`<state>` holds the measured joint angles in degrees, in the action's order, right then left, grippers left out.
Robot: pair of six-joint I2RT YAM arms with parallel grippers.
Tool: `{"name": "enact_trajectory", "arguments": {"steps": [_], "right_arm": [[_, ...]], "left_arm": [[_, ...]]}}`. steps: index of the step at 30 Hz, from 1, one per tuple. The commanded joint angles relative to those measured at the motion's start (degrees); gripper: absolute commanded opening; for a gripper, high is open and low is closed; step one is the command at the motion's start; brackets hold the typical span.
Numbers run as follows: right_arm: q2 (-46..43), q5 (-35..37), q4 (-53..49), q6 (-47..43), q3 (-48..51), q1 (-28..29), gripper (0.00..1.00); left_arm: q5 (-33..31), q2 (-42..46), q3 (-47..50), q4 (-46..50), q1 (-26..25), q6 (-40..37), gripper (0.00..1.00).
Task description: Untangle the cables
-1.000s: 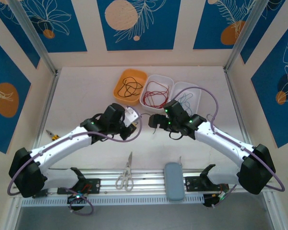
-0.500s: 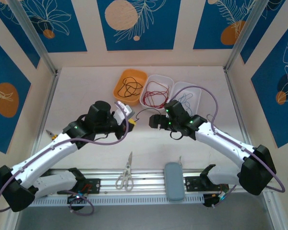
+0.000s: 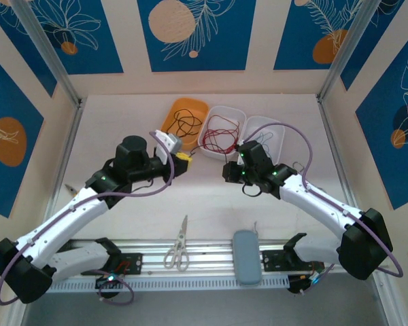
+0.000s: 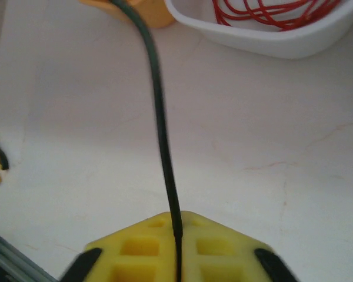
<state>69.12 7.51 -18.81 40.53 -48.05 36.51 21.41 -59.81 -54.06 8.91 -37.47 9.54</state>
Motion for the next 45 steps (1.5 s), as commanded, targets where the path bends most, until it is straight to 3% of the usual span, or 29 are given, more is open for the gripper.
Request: {"name": "enact_trajectory", "arguments": {"steps": [1, 10, 15, 19, 23, 27, 31, 37, 45], "right_arm": [[0.7, -2.8, 3.4, 0.3, -0.3, 1.8, 0.00], [9.0, -4.3, 6.1, -0.3, -5.7, 8.1, 0.00], [14.6, -5.4, 6.2, -1.0, -10.8, 8.7, 0.00], [17.3, -1.9, 3.6, -2.3, -15.8, 8.4, 0.01], [19.5, 0.8, 0.0, -4.3, -21.5, 6.3, 0.15], [22.0, 0.0, -1.8, -5.8, -26.3, 3.0, 0.49], [22.8, -0.2, -4.3, -7.7, -30.3, 0.7, 0.67], [18.2, 1.1, -7.3, -9.0, -30.3, -1.0, 0.86], [6.8, 6.0, -10.1, -7.5, -22.9, -2.4, 0.99]], "left_arm": [[-0.6, -2.0, -0.6, -9.2, 2.3, 7.4, 0.00], [-1.9, -10.1, -3.6, -20.8, 4.3, 13.9, 0.00], [-2.8, -15.0, -6.6, -27.0, 7.6, 18.7, 0.00], [-3.3, -19.0, -11.1, -27.0, 10.0, 18.6, 0.00], [-4.5, -22.8, -15.3, -25.5, 12.2, 17.4, 0.00], [-6.5, -26.4, -19.6, -23.5, 13.9, 13.9, 0.00], [-8.4, -30.0, -24.0, -21.0, 14.7, 9.2, 0.00], [-10.6, -36.5, -31.9, -18.4, 16.2, 5.9, 0.00], [-12.9, -44.9, -41.0, -14.0, 16.3, 4.5, 0.00]]}}
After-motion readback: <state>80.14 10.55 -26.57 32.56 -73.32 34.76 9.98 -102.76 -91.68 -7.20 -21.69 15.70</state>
